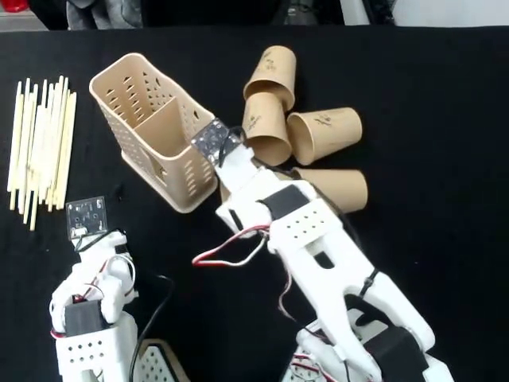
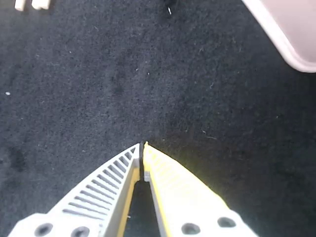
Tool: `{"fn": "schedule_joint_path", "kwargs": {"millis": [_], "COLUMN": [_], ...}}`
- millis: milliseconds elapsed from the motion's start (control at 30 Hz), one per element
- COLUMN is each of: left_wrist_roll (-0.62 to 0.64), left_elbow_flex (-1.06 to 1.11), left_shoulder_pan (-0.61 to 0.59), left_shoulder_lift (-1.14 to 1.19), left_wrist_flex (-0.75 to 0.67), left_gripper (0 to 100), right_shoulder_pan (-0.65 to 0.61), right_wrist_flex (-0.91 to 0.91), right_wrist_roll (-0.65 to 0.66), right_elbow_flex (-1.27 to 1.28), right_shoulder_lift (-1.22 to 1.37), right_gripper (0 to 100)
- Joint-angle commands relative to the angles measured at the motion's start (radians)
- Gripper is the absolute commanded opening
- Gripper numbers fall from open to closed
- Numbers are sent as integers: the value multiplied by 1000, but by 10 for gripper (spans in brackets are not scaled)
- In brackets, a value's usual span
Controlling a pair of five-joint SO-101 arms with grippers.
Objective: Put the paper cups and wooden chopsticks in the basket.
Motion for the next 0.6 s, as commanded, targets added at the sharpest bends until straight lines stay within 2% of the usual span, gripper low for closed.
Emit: {"fn": "schedule_joint_path", "kwargs": {"millis": [0,133,300,567], "left_wrist_roll": [8,8,8,8], "left_elbow_flex": [16,16,16,16], "left_shoulder_pan": [10,10,10,10], "left_shoulder_lift": [-2,-2,-2,-2], "left_wrist_flex": [5,5,5,5], "left_gripper": [30,30,30,30], "right_shoulder_pan": [18,18,63,95], "right_wrist_flex": [-6,-9,-2,166], "right_wrist_roll": [38,43,43,43], "right_elbow_flex": [7,7,10,15], "right_shoulder_lift": [-12,-12,-101,-377], "right_gripper": [123,34,28,13]}}
